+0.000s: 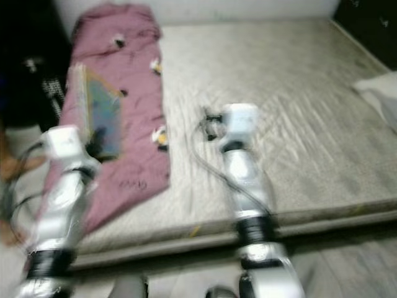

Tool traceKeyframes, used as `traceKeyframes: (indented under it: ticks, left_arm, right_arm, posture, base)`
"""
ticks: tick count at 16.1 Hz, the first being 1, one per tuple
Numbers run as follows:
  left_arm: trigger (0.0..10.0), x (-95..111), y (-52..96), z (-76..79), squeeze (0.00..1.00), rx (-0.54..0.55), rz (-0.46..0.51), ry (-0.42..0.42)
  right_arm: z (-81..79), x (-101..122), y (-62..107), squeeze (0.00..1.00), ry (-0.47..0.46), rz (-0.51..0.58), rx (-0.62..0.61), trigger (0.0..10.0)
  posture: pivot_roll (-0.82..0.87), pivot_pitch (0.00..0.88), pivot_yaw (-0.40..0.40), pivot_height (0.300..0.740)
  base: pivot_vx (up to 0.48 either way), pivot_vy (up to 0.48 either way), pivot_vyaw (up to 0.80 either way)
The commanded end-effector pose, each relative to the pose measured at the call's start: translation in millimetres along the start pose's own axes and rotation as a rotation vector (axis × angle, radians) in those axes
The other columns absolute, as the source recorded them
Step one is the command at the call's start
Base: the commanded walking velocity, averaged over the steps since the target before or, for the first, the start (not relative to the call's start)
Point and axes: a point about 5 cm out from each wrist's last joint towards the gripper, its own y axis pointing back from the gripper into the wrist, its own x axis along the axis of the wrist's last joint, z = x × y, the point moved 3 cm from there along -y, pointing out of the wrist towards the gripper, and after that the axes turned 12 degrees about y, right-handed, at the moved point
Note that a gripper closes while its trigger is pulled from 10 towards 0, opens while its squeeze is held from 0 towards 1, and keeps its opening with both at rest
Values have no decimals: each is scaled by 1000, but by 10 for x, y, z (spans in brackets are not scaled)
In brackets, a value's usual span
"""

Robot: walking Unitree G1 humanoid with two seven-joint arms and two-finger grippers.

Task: Clean up the room

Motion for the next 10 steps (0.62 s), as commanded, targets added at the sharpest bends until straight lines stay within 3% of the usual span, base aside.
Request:
traceKeyframes:
  ticks: [1,3,6,8,10]
  left_arm:
    - [10000,69,-64,343,0,-108,28,2]
    - [10000,107,-51,329,0,-101,47,-39]
    - [10000,20,-17,192,0,-37,12,-2]
    - [10000,-7,-3,180,0,-44,4,3]
    - [10000,-19,-7,196,0,-57,-1,-18]
  right_arm:
    - [291,-122,78,0,27,-39,-77,10000]
    - [286,-152,97,0,38,-49,-75,10000]
    - [273,-251,151,0,33,-79,-85,10000]
    - [265,-259,152,0,25,-78,-94,10000]
    - [233,-239,135,0,81,-57,-68,10000]
  posture:
    - [-44,0,4,740]
    - [-36,0,-7,740]
    - [-32,0,4,740]
    - [-33,0,10,740]
    - [-31,0,16,740]
  base:
    - [0,0,0]
    - [0,0,0]
    - [0,0,0]
    - [0,0,0]
    - [0,0,231]
